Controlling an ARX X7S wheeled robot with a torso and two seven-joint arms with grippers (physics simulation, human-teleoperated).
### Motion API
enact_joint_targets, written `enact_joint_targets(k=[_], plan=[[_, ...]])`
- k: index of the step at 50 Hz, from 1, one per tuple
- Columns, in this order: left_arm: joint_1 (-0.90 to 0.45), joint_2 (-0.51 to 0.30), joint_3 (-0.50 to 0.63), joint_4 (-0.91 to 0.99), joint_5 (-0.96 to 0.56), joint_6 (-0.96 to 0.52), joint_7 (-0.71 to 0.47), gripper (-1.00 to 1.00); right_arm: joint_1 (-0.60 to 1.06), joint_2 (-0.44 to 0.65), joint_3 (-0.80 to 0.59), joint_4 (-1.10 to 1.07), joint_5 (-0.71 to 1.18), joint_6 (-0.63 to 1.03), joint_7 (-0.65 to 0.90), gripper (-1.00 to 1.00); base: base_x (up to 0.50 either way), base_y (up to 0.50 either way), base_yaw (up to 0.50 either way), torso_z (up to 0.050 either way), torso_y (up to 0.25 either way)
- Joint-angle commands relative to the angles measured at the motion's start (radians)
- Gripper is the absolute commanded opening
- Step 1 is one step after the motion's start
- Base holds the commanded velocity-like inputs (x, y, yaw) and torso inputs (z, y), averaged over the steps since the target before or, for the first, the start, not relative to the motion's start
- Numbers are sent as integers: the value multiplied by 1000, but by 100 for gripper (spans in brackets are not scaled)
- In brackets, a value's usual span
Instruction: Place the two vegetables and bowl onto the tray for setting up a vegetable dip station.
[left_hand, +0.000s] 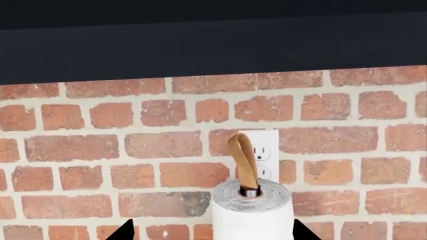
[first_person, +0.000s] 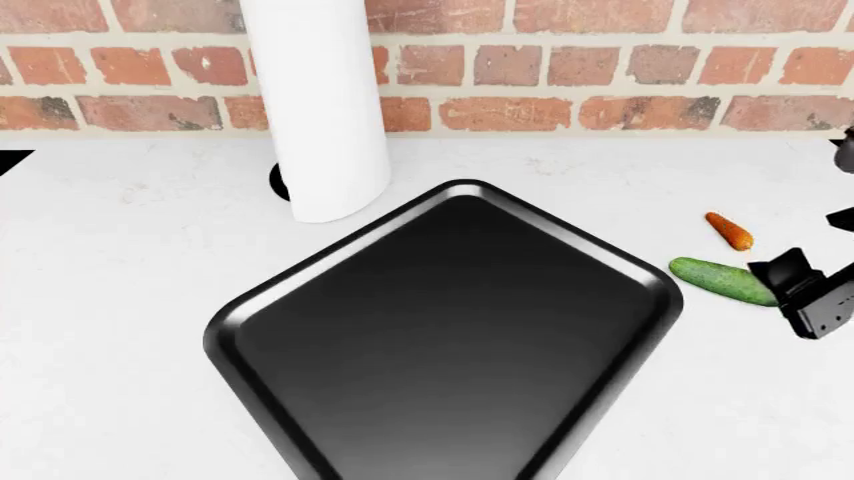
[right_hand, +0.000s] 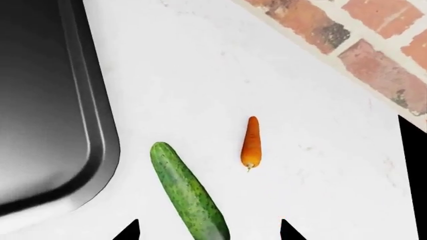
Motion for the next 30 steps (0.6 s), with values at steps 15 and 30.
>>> enact_joint_targets(k=[15, 30], plan=[[-3, 1, 10, 1, 2, 4, 4, 100, -77, -39, -38, 27, -35, -80, 47, 100, 0, 0, 0, 0, 0], [-3, 2, 14, 0, 0, 7, 3, 100, -94, -36, -79, 13, -60, -96, 33, 100, 0, 0, 0, 0, 0]])
